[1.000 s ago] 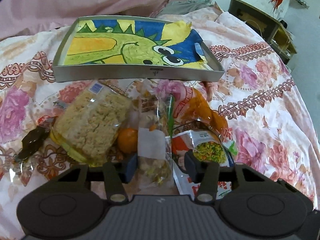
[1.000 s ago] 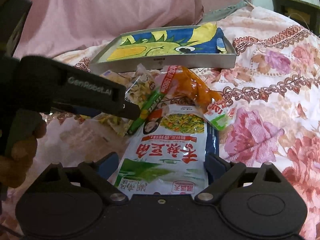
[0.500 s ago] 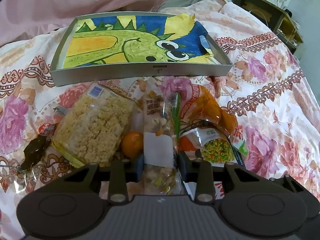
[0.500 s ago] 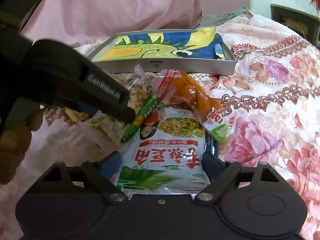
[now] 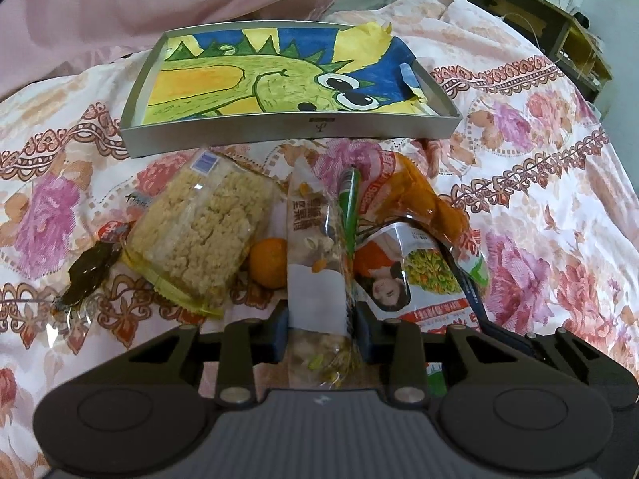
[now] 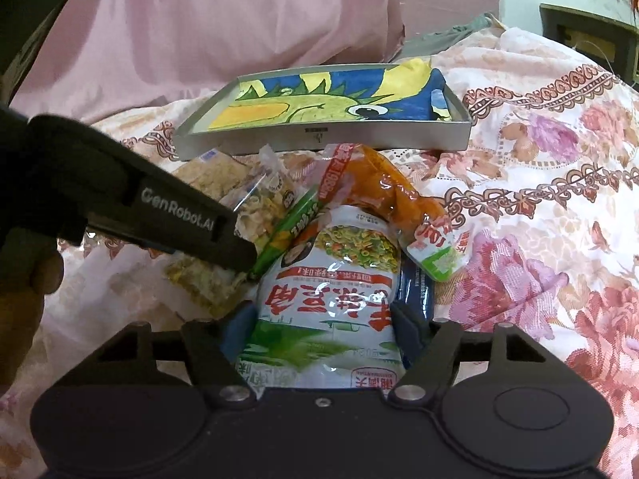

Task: Organize snacks
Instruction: 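Carry the nut bar pack with the left gripper while the right carries the pea bag to the tray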

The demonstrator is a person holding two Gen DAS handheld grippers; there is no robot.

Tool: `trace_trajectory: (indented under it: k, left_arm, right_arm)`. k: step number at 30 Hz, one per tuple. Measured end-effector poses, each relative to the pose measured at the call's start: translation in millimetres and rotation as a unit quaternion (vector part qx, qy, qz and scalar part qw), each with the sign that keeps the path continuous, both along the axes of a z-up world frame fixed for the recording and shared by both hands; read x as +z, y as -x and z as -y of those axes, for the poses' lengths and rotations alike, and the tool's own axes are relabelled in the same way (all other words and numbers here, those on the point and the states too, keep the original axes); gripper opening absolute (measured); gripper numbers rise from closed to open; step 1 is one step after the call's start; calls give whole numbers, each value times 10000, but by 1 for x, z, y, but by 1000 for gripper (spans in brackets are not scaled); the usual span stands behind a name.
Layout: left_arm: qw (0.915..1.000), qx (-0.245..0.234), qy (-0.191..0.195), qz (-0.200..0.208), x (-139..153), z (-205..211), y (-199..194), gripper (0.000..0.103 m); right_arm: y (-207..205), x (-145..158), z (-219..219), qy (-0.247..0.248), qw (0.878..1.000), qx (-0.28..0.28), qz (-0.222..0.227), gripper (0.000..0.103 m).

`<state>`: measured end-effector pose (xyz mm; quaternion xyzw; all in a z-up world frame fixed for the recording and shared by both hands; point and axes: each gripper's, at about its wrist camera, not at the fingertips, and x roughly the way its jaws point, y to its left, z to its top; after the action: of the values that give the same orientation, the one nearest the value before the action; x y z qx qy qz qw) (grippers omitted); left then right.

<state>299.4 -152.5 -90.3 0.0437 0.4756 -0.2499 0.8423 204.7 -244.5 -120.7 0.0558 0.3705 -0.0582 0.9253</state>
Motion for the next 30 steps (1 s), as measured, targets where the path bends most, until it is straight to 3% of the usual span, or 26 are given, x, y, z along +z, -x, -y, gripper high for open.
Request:
trace_trajectory:
  k: [15, 30]
  left_arm:
    - [9987, 313, -17, 400, 23, -13, 24, 36]
    - [9897, 793, 312, 1149, 64, -17, 22, 36]
  right_arm:
    - [17, 11, -4, 136, 9998, 31, 161, 72]
    - [25, 45, -11, 604, 9918, 97, 1122, 72]
